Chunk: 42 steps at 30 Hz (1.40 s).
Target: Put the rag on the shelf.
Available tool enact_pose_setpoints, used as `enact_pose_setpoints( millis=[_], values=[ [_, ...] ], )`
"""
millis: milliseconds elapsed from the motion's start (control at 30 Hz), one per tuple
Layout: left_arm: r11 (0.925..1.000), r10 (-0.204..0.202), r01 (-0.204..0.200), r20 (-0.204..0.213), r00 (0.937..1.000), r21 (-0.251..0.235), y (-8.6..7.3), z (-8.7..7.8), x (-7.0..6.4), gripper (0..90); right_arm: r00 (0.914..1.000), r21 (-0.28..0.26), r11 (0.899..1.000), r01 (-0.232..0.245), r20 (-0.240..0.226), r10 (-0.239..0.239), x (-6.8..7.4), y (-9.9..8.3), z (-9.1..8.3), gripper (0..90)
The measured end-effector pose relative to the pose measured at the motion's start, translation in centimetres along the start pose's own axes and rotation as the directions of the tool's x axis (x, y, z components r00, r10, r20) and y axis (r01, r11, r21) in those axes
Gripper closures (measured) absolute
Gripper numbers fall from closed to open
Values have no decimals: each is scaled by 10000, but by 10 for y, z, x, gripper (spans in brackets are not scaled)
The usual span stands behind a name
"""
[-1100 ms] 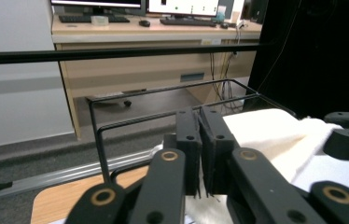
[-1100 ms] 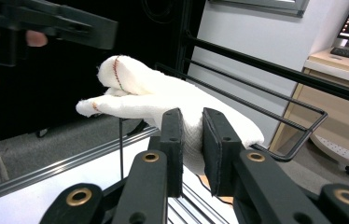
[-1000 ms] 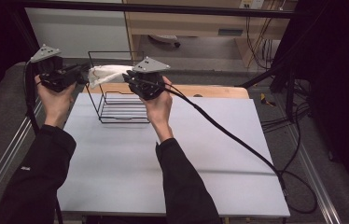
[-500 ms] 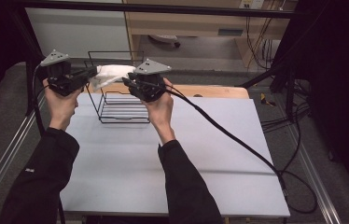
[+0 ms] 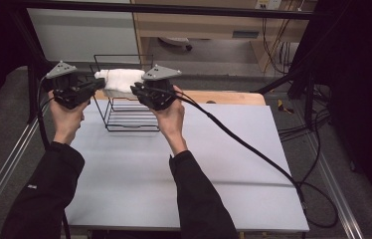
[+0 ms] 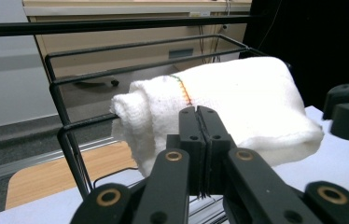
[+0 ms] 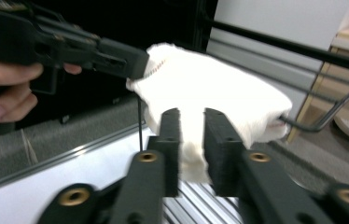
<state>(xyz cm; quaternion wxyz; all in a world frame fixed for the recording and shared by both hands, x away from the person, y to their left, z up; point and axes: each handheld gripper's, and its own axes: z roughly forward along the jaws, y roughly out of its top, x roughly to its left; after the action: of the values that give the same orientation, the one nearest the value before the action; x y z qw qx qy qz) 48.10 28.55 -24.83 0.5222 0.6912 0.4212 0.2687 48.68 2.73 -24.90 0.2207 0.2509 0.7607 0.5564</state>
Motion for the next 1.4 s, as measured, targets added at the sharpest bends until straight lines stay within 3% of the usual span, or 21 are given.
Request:
enact_pose_setpoints(
  millis=[133, 433, 733, 867, 1000, 1167, 1233, 1400],
  values=[
    [9999, 61, -61, -12, 10000, 102, -4, 2, 0, 889, 9996, 358, 9990, -260, 73, 258, -3, -7, 8, 858],
    [9997, 58, -57, -47, 10000, 248, -10, 11, 0, 888, 9979, 672, 9963, -540, 399, 514, -12, -17, 19, 863],
    [9996, 278, -278, 39, 9996, 112, -9, 1, -3, 864, 9988, 264, 9986, -458, 205, 453, -9, -13, 7, 785],
    [9994, 340, -342, 162, 9993, 109, -13, -6, -5, 831, 9985, 139, 9985, -538, -42, 539, -8, -11, -3, 680],
    [9987, 466, -469, 204, 9987, 173, -24, -12, -8, 736, 9971, 193, 9974, -696, -304, 702, -6, -14, -13, 548],
    [9987, 392, -402, 338, 9987, 307, -45, -21, -11, 582, 9954, 459, 9952, -859, -383, 877, -6, -27, -25, 345],
    [9974, 507, -520, 272, 9983, 497, -55, -23, -11, 515, 9953, 613, 9944, -864, -391, 889, -7, -32, -28, 294],
    [9968, 273, -308, 476, 9985, 740, -79, -28, -8, 386, 9911, 837, 9897, -1160, -558, 1208, -12, -50, -38, 184]
  ],
)
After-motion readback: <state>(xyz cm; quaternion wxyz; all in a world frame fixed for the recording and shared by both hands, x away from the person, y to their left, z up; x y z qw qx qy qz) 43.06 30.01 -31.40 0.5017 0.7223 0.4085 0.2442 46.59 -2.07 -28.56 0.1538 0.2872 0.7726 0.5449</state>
